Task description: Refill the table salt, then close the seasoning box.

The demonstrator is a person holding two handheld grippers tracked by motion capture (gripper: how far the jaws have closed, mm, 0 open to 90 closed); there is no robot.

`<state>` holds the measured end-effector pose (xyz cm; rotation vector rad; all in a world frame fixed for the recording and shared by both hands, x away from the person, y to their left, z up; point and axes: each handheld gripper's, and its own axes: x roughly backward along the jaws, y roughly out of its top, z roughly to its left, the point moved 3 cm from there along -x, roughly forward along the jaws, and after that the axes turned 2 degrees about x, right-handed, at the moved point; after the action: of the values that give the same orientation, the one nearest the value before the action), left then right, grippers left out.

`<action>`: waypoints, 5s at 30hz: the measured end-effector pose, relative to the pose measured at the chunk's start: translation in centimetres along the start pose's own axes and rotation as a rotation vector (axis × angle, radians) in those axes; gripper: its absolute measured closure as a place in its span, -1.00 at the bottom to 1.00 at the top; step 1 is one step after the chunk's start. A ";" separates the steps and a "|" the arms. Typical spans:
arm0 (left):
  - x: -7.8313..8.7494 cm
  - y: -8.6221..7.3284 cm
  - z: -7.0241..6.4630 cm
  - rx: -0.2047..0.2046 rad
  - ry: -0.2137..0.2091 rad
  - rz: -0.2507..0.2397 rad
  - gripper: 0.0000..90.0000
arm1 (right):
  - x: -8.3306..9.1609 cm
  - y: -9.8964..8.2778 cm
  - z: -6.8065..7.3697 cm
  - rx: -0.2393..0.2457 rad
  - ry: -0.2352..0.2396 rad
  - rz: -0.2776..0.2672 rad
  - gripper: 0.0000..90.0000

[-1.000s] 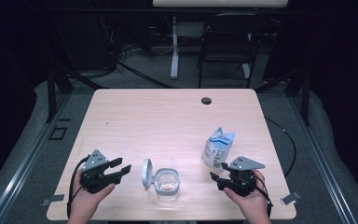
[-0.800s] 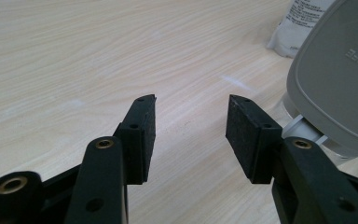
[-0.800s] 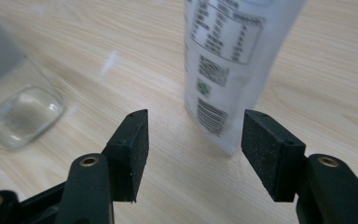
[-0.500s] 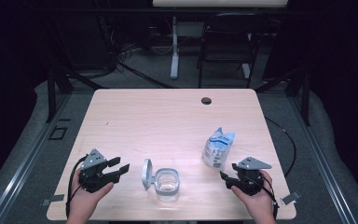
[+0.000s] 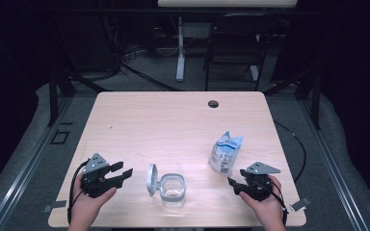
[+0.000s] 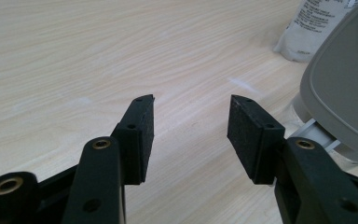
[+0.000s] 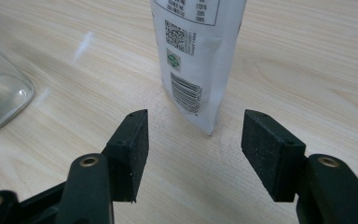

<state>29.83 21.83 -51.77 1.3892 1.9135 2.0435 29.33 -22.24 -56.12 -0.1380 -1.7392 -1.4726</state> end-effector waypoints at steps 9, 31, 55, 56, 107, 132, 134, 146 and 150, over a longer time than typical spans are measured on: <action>0.1 0.0 0.5 0.010 -0.006 -0.008 0.14 | -0.9 1.2 0.2 -0.008 0.026 -0.010 -0.23; 0.6 -0.7 1.3 0.037 0.016 -0.001 0.14 | -5.2 2.4 -0.6 0.060 0.020 -0.047 -0.20; 1.0 -1.0 1.8 0.058 0.025 -0.005 0.14 | -7.7 2.7 0.0 0.064 -0.058 -0.071 -0.26; 1.0 -1.0 1.9 0.060 0.025 -0.004 0.14 | -7.8 2.7 0.1 0.063 -0.060 -0.074 -0.25; 1.0 -1.1 2.0 0.061 0.033 -0.005 0.14 | -6.7 2.6 2.5 0.291 -0.097 -0.076 -0.11; 1.0 -1.1 2.0 0.055 0.046 -0.012 0.11 | -4.6 3.2 5.6 0.417 -0.065 -0.133 -0.10; 1.1 -1.1 2.1 0.060 0.046 -0.013 0.11 | -4.6 3.2 5.9 0.420 -0.057 -0.136 -0.10; 1.3 -1.1 2.3 0.066 0.047 -0.023 0.11 | -4.2 3.4 7.2 0.466 -0.033 -0.142 -0.10; 1.3 -1.1 2.2 0.065 0.047 -0.023 0.11 | -4.1 3.4 7.3 0.479 -0.033 -0.141 -0.10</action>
<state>29.78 24.61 -52.25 1.3373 2.0216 2.0394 30.18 -13.22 -55.91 0.2162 -2.1120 -1.1128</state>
